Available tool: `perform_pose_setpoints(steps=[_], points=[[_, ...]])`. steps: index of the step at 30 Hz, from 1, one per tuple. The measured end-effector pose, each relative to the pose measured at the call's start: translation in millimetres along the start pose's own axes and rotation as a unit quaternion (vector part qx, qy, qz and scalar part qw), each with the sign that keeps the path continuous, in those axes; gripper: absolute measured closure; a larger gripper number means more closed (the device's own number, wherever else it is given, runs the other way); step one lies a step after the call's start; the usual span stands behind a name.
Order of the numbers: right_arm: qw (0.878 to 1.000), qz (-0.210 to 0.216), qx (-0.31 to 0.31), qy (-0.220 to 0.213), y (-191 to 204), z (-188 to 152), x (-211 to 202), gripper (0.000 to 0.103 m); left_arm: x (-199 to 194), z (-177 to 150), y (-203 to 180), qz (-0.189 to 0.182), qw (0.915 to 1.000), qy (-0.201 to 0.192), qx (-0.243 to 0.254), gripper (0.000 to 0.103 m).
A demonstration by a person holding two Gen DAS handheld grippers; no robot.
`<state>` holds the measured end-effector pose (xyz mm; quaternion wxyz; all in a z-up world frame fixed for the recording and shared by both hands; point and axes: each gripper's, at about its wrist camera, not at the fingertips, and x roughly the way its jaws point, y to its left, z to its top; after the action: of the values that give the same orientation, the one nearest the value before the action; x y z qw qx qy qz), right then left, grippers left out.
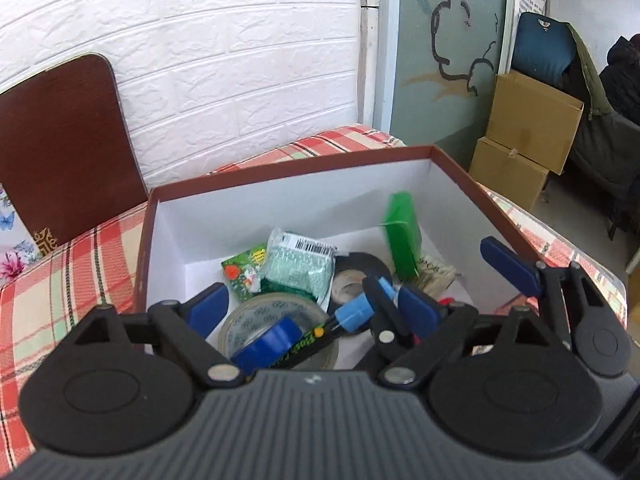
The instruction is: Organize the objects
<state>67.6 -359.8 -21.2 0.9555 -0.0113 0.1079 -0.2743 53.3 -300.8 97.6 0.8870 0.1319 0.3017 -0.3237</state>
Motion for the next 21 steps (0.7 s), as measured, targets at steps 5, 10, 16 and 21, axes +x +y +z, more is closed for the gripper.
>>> perform_pose_setpoints(steps=[5,10,16,21], points=[[1.000,0.006,0.002,-0.022,11,-3,-19,0.020,-24,-9,-3,0.031,0.9990,-0.024,0.022,0.011],[0.999,0.027,0.012,-0.018,-13,-8,-82,0.019,-46,-20,8,0.042,0.9989,-0.022,-0.002,0.010],[0.998,0.058,0.014,0.005,12,-6,-121,0.018,-68,-42,28,0.081,0.9966,-0.003,-0.019,0.010],[0.995,0.092,0.024,0.041,25,-8,-130,0.017,-81,-61,50,0.101,0.9941,0.007,-0.039,0.010]])
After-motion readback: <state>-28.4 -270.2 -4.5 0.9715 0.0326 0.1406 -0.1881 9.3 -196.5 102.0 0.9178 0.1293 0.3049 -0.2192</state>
